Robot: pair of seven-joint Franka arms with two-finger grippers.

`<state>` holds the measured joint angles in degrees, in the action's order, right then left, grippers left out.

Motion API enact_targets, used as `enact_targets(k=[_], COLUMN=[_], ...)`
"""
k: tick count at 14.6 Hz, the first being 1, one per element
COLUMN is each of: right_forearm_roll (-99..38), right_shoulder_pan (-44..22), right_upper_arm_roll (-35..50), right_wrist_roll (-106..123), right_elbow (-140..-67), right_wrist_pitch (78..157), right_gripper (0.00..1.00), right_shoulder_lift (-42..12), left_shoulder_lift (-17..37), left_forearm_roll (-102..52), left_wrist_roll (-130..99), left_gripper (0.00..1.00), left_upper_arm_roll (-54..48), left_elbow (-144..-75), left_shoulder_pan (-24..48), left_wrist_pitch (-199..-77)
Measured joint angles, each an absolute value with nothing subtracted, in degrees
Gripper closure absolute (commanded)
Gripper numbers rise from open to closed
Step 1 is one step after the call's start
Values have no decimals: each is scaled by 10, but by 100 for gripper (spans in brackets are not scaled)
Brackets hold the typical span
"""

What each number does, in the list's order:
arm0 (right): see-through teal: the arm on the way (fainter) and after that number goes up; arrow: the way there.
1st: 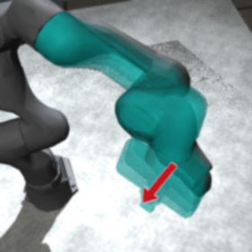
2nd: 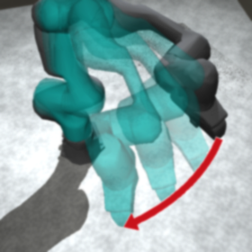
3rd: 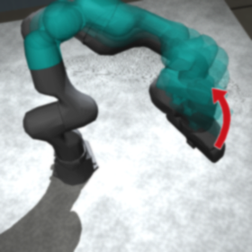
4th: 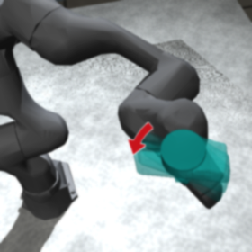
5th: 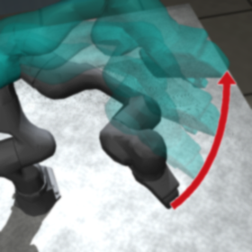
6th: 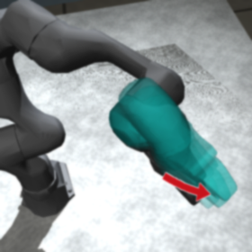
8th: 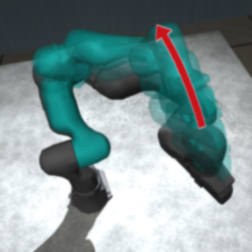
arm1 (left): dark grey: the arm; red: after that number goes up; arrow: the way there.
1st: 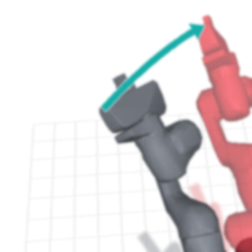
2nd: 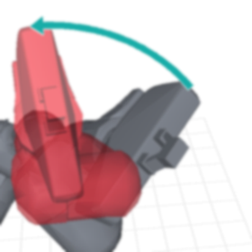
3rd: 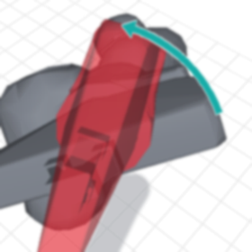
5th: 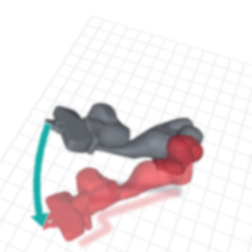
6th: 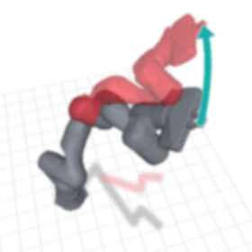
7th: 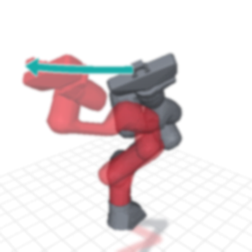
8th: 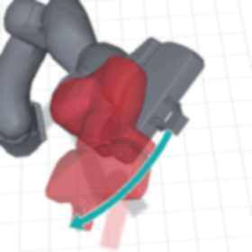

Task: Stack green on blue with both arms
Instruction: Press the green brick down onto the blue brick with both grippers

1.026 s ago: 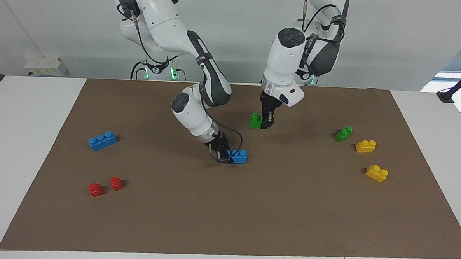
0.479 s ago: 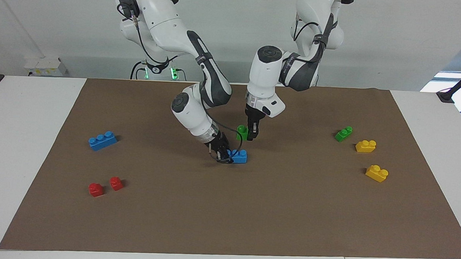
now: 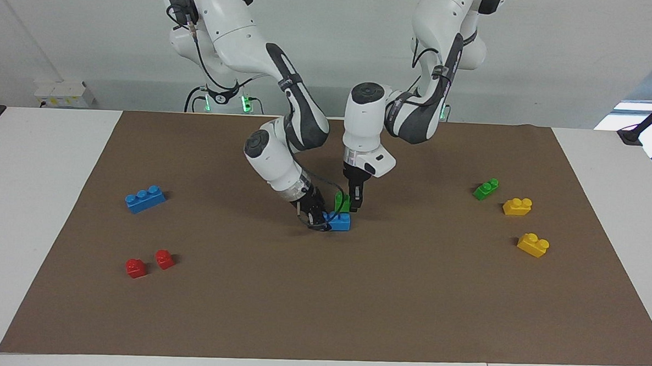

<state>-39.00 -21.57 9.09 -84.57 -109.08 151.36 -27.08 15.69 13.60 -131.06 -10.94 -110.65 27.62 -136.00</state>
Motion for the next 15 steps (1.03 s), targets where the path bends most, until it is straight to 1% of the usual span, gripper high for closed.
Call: enact_targets(k=[15], right_forearm_roll=[-390], right_shoulder_pan=[-217], right_upper_arm_roll=[91], right_wrist_roll=[-846], right_elbow=[-1093], right_wrist_pitch=[1517], right_gripper=[100], right_shoulder_lift=[-270], left_shoulder_lift=[178], left_forearm_roll=[150], left_wrist_roll=[-1319], left_gripper=[100], left_upper_arm_roll=[-108], left_elbow=[-1093], left_shoulder_pan=[278], left_wrist_pitch=[-1381])
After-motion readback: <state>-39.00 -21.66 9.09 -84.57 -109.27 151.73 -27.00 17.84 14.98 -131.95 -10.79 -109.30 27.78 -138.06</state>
